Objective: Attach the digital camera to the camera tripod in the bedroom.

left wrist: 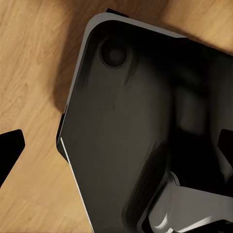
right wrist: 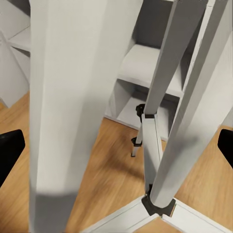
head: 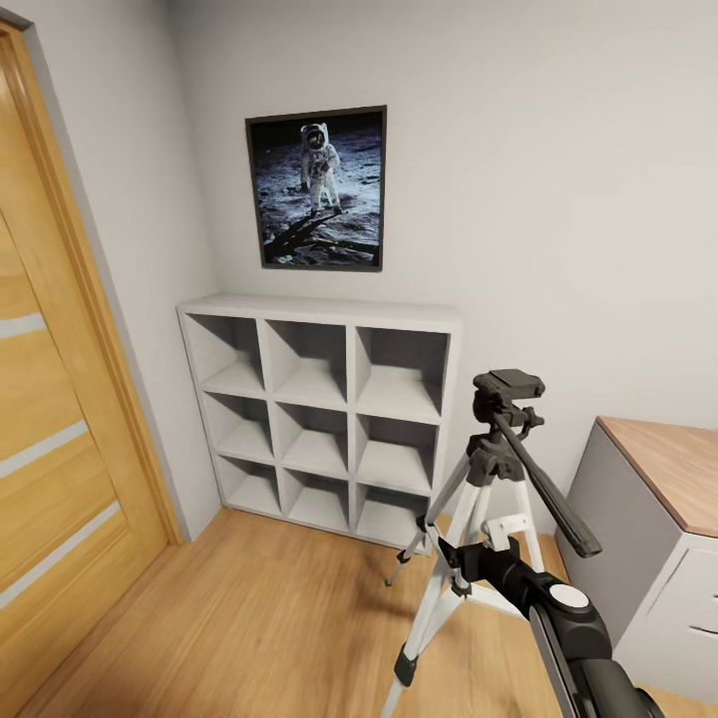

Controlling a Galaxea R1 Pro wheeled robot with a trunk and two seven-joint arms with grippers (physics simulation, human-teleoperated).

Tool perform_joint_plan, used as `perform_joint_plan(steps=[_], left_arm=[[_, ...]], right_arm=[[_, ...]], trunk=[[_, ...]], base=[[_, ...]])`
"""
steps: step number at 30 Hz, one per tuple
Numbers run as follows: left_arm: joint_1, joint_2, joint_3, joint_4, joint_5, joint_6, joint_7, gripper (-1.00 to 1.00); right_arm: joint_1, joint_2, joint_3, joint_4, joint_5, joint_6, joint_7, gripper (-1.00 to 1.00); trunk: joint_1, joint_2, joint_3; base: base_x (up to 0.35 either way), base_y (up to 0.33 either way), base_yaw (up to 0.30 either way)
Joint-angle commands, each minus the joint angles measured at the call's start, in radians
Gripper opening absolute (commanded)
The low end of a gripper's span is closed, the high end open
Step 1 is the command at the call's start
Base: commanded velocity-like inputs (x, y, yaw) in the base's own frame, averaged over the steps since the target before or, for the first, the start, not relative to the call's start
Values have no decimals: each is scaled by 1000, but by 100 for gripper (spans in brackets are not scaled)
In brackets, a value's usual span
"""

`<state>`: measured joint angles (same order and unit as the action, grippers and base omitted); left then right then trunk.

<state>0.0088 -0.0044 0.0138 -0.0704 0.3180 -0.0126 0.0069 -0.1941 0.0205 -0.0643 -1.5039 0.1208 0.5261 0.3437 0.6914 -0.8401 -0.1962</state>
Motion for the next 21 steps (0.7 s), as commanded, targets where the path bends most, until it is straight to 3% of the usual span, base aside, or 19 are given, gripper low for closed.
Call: perform_joint_plan(steps=[1,10,21], left_arm=[[0,0,1,-2,4,-1,1,100],[0,0,1,-2,5,-1,1,100],[0,0,1,-2,5,-1,1,100]], right_arm=[[-1,1,-2,-2,13,3,9,100],[-1,2,-1,-2,13,3,8,100],[-1,2,0,-1,13,3,8,100]], trunk=[[0,-1,-1],[0,-1,-1],[0,-1,-1]], base=[[-73,0,0],[-209,0,0],[-21,0,0]])
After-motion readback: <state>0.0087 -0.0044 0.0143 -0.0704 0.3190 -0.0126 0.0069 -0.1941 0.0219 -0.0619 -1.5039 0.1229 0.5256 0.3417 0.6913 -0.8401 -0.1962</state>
